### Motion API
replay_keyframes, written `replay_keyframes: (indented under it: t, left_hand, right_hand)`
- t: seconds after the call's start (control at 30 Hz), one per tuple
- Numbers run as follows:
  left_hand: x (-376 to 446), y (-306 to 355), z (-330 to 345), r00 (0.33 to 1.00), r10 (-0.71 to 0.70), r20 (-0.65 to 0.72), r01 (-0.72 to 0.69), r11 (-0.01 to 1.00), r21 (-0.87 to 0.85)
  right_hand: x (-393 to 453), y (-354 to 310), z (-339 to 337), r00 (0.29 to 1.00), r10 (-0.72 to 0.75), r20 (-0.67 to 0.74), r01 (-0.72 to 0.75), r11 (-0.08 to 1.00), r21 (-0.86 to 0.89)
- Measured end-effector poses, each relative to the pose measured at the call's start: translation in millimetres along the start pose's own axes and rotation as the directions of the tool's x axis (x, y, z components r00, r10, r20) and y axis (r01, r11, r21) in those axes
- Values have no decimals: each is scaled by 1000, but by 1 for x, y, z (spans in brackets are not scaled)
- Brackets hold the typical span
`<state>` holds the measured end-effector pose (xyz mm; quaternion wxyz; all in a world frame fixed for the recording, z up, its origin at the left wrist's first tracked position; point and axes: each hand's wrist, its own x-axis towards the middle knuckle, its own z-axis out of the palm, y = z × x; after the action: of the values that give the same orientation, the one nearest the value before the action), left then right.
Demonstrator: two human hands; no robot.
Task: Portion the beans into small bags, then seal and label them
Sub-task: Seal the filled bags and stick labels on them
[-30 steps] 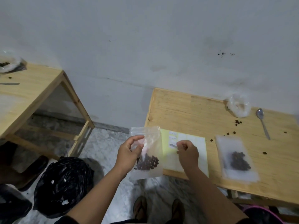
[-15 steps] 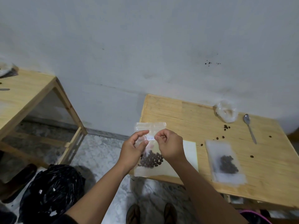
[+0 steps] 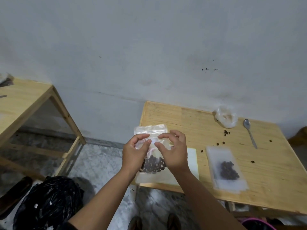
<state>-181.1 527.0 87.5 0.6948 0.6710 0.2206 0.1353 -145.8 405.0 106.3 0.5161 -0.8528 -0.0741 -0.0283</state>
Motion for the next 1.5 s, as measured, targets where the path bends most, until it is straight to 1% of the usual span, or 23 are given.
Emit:
replay_keyframes:
  t: [0.07,0.13,0.2,0.33,0.5,0.57,0.67,0.73,0.8,0.87,0.93,1.0,1.13,1.23,1.4,1.5]
  left_hand:
    - [-1,1,0,999,14,34,-14,1000,18]
    - [-3,2,1,995,30,94,-34,999,41]
    - [-5,1,1,993,26,116,-32,998,55]
    - [-8,-4,4,996,-22,86,14,996,86]
    - [-1,-6,18,997,-30,65,22,994,109]
    - [5,-5,27,997,-31,71,22,992,127]
    - [29,-4,41,999,-29,38,24,993,114]
    - [53,-3,53,999,-11,40,5,991,137]
    - [76,0,67,994,6,105,-27,981,194]
    - [95,-1,83,986,1,165,-43,968,249]
    - [111,-7,98,983,-18,181,-42,946,322]
    - [126,-17,111,984,-40,172,-33,915,401]
    - [151,-34,137,985,-105,140,27,883,468]
    - [167,-47,154,984,-139,112,60,850,523]
    - [180,-64,167,985,-135,109,32,759,650]
    - [178,-70,167,983,-132,128,-3,684,730]
  right_hand:
    - [0,-1,0,994,75,78,-83,991,109]
    - [1,-4,0,983,118,139,-148,962,229]
    - [0,-5,1,980,152,129,-184,937,296]
    - [-1,2,5,970,241,41,-242,926,290]
    - [4,12,1,979,203,-5,-195,947,257]
    - [11,17,-8,980,200,18,-198,951,236]
    - [22,31,-24,970,209,126,-230,955,185]
    - [32,42,-30,970,191,153,-212,968,133]
    - [48,54,-32,973,210,100,-222,966,132]
    - [72,66,-33,959,282,26,-282,943,177]
    - [100,80,-34,935,354,-27,-339,913,227]
    - [127,94,-36,916,400,-34,-381,892,243]
    - [168,127,-32,904,426,-23,-421,899,119]
    - [187,147,-28,904,428,-9,-428,904,-9]
    - [204,169,-23,927,374,39,-356,906,-228]
    - [205,173,-20,943,320,85,-285,914,-288]
